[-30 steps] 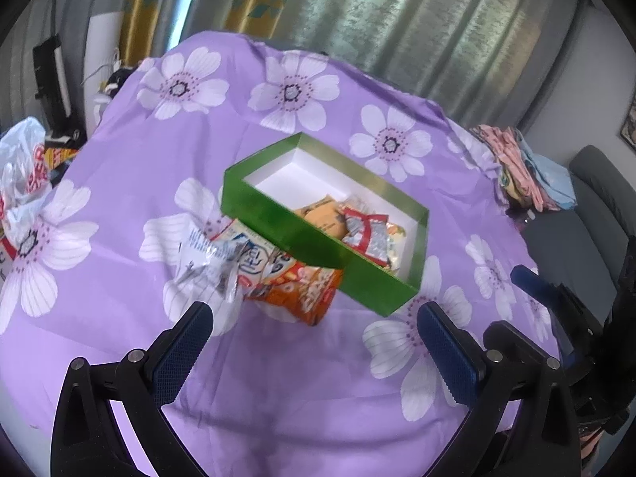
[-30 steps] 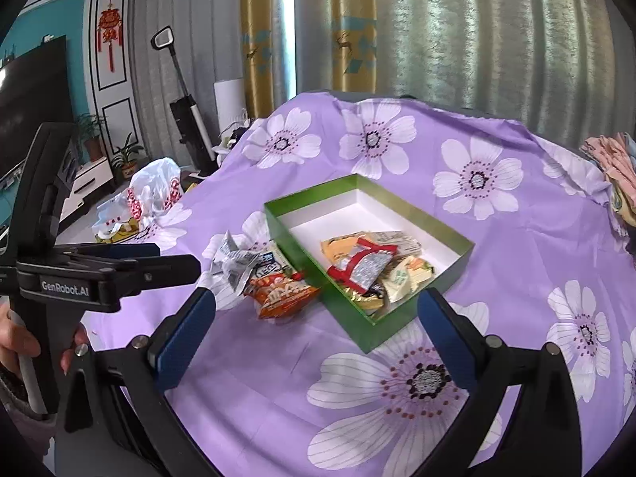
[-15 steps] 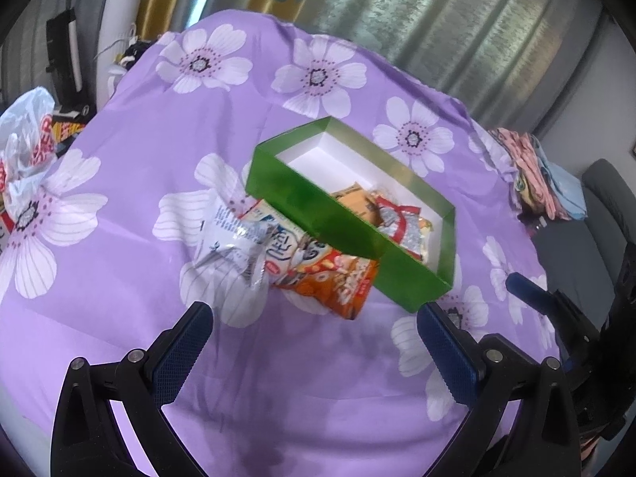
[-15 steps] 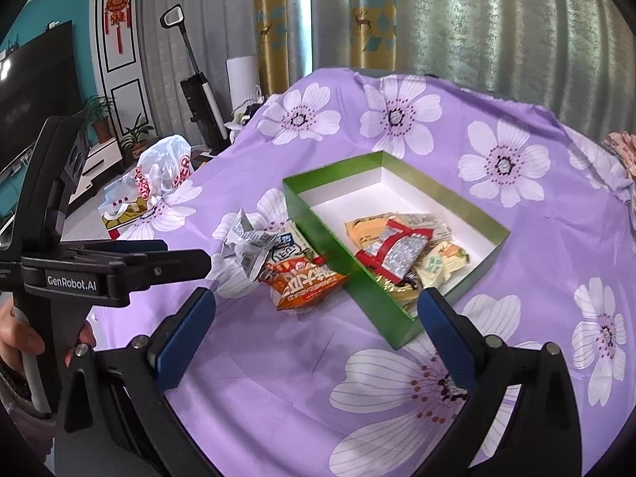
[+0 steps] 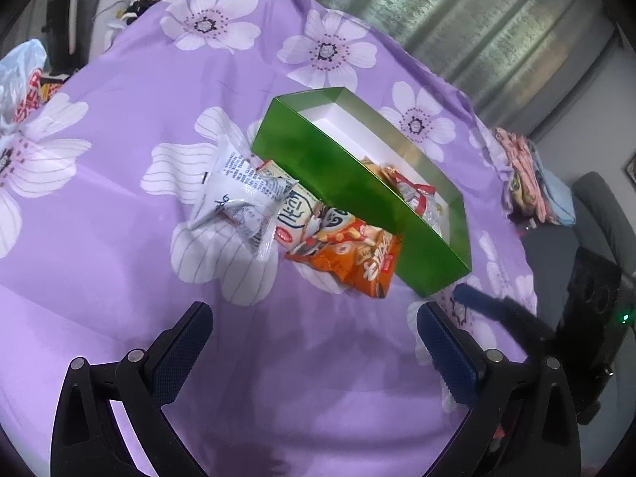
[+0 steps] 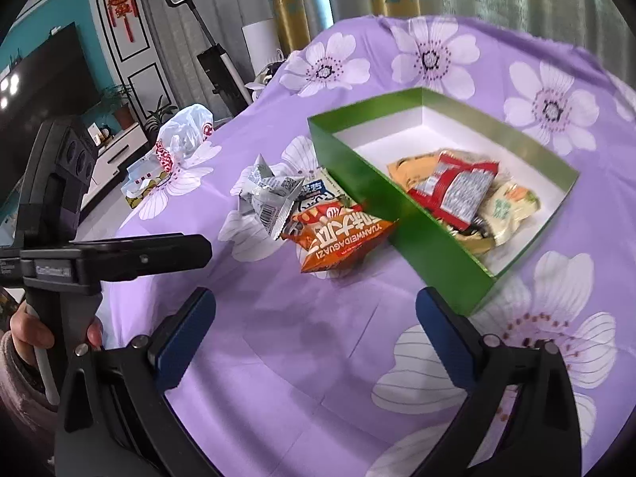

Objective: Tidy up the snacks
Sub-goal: 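Lower the open left tool onto the orange panda snack bag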

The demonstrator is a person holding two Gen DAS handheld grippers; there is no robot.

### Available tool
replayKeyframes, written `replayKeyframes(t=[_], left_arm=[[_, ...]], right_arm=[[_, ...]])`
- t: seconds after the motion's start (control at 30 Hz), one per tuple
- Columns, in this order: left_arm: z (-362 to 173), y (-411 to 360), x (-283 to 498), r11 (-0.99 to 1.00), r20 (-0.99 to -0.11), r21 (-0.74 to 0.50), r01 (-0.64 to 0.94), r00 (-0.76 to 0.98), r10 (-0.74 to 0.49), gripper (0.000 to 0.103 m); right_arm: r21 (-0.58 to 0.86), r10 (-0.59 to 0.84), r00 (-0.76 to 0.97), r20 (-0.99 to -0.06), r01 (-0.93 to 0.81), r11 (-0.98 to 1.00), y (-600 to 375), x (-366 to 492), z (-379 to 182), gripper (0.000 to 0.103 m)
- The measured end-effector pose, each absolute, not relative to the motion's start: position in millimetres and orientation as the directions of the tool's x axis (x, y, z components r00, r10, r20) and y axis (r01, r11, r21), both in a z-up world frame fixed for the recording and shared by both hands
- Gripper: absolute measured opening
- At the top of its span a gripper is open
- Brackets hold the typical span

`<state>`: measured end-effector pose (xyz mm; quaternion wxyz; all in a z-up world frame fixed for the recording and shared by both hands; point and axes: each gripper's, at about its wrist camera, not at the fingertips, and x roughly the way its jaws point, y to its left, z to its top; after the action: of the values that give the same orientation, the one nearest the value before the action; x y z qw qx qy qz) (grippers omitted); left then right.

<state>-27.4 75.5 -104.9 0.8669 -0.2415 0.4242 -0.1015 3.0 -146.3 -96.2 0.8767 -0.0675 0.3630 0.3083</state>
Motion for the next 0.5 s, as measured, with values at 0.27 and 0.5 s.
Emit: replayKeyframes(t=[0.27,0.5], left_arm=[[-95.7,55.0,7.2,0.887,-0.659,-0.453,0.088,0.637,-0.400,0.102],[-97.6,35.3,41.8,0.885,-0.677,-0.427,0.183,0.585,-0.447,0.102]], right_arm=[[0.182,0.526,0.516,-0.676,-0.575,0.797,-140.8,24.9,-111.9,0.094],[0.238,0.544,0.504,-0.671,-0.549,0.802,-132.4,44.7,-120.9,0.091]])
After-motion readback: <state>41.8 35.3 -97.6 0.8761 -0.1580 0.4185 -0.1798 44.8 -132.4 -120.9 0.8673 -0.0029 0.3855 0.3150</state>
